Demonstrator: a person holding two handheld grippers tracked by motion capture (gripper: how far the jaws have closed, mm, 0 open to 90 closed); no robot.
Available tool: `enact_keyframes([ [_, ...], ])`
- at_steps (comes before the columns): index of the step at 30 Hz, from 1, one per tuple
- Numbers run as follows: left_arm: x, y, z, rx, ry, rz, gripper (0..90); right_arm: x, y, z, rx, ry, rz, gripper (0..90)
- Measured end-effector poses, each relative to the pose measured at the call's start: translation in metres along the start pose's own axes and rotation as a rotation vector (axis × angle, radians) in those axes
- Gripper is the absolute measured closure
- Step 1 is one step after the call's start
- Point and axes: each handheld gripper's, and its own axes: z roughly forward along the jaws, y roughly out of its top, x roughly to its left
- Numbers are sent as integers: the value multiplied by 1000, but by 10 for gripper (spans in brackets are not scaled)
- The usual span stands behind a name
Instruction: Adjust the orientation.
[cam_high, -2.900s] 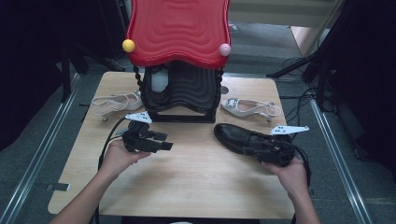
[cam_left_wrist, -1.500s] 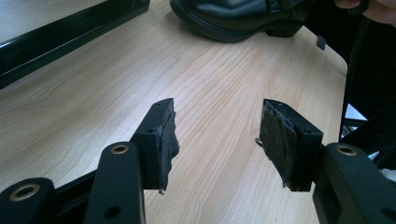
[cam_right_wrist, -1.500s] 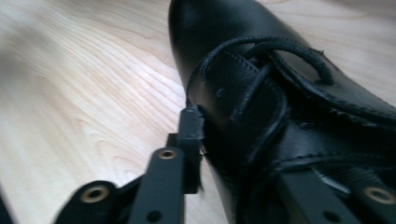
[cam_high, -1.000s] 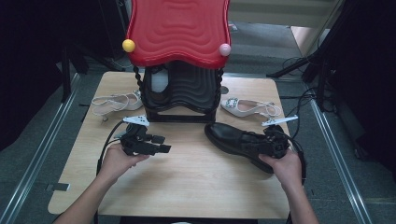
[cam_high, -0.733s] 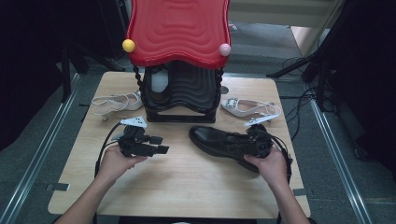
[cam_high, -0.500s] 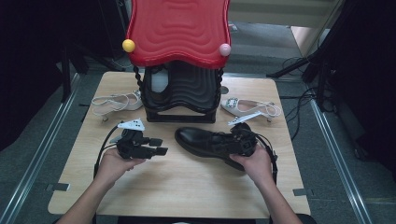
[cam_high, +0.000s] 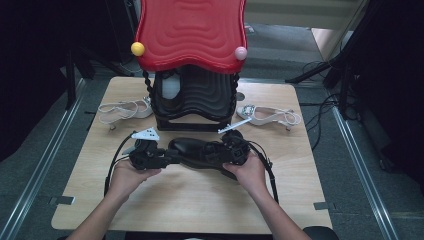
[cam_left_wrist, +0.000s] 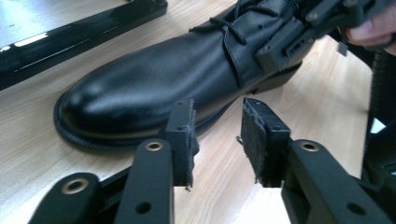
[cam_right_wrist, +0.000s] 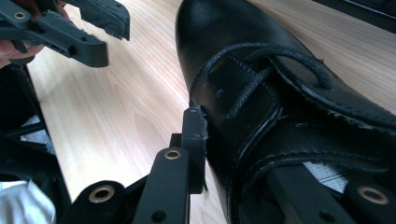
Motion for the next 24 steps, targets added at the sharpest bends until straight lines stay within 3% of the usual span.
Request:
enact_keyframes([
  [2, 1, 0, 1, -3, 5, -8, 711, 1, -1, 3, -7, -1, 6, 801],
  [4, -2, 0, 0, -18, 15, 14, 788, 2, -1, 5, -9, -1, 5, 795],
  [7, -3, 0, -1, -17, -15, 4, 857, 1, -4, 5, -19, 1, 1, 773],
  [11, -5, 0, -2, -16, -29, -3, 871, 2, -8, 1, -16, -9, -26, 721],
  [16, -6, 3, 1, 5, -34, -2, 873, -4, -14, -20, -34, 35, -24, 691],
  [18, -5, 7, 4, 29, -17, 6, 887, -6, -17, -34, -53, 39, -54, 717],
  [20, -4, 10, 7, 24, -29, -4, 900, -8, -18, -44, -64, 26, -71, 771],
  [24, -7, 16, 12, 19, -42, -19, 900, -25, -20, -62, -95, 49, -34, 877],
])
